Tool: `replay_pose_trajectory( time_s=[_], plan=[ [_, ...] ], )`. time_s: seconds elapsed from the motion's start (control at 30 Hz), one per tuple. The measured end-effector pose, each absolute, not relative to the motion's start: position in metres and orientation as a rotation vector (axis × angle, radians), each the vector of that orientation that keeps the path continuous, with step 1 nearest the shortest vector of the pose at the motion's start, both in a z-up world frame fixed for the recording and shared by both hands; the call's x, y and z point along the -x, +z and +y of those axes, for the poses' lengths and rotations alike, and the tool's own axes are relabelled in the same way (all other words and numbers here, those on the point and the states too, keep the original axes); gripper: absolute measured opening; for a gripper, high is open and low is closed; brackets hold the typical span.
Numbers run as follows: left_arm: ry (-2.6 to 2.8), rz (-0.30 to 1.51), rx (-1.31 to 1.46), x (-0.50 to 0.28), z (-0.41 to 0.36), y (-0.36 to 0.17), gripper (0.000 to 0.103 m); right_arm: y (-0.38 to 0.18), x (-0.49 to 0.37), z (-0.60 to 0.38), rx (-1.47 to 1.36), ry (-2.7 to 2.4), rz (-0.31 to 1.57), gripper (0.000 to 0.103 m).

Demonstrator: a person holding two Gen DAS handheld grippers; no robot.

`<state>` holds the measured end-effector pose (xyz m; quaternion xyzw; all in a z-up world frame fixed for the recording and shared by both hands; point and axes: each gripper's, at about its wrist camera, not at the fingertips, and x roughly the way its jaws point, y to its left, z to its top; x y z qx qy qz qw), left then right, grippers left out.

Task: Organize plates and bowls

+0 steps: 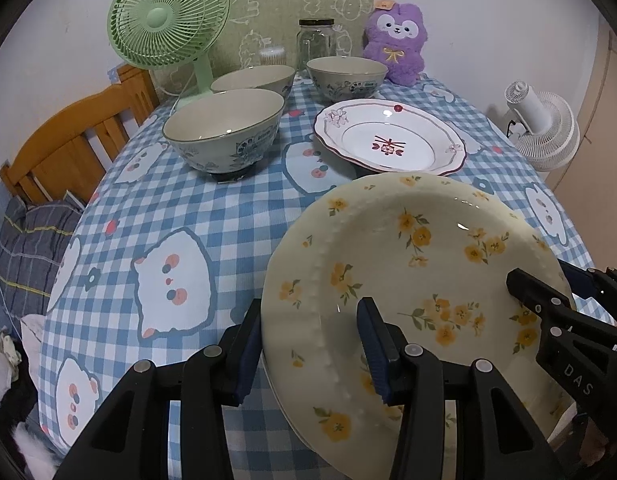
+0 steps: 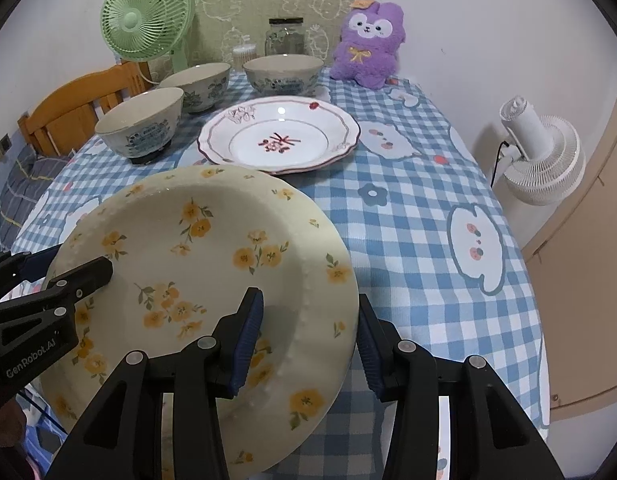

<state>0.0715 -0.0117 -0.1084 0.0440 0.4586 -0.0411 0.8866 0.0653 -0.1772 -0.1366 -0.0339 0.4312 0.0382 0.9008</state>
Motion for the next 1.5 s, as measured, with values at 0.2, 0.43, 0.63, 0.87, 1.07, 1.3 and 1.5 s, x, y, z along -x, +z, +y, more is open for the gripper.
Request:
replay_pose_trajectory(
  time_s=[0.2, 0.43, 0.63, 0.87, 1.07, 1.3, 1.5],
  plan=[
    [-0.078, 0.930, -0.134, -0.069, -0.015, -0.111, 0.047, -0.143, -0.066, -0.180, 0.038, 0.083, 0.917, 0.048],
    [-0.064, 0.913, -0.161, -0.068, -0.020, -0.115, 0.046, -0.145, -0.065, -0.182, 0.029, 0.070, 0.920, 0.048],
    [-0.065, 0.910, -0.166, -0.068, -0.021, -0.115, 0.047, -0.145, -0.066, -0.183, 0.022, 0.065, 0.918, 0.049],
    [-0.072, 0.914, -0.168, -0.070, -0.025, -0.116, 0.053, -0.145, -0.065, -0.182, 0.021, 0.062, 0.922, 0.051],
    [-0.064, 0.904, -0.186, -0.071, -0.029, -0.118, 0.061, -0.145, -0.065, -0.179, 0.043, 0.075, 0.923, 0.053],
    [-0.069, 0.912, -0.170, -0.072, -0.030, -0.117, 0.066, -0.144, -0.067, -0.179, 0.028, 0.075, 0.936, 0.057],
    [-0.078, 0.885, -0.173, -0.069, -0.031, -0.111, 0.072, -0.142, -0.064, -0.173, 0.061, 0.041, 0.919, 0.057]
  ],
)
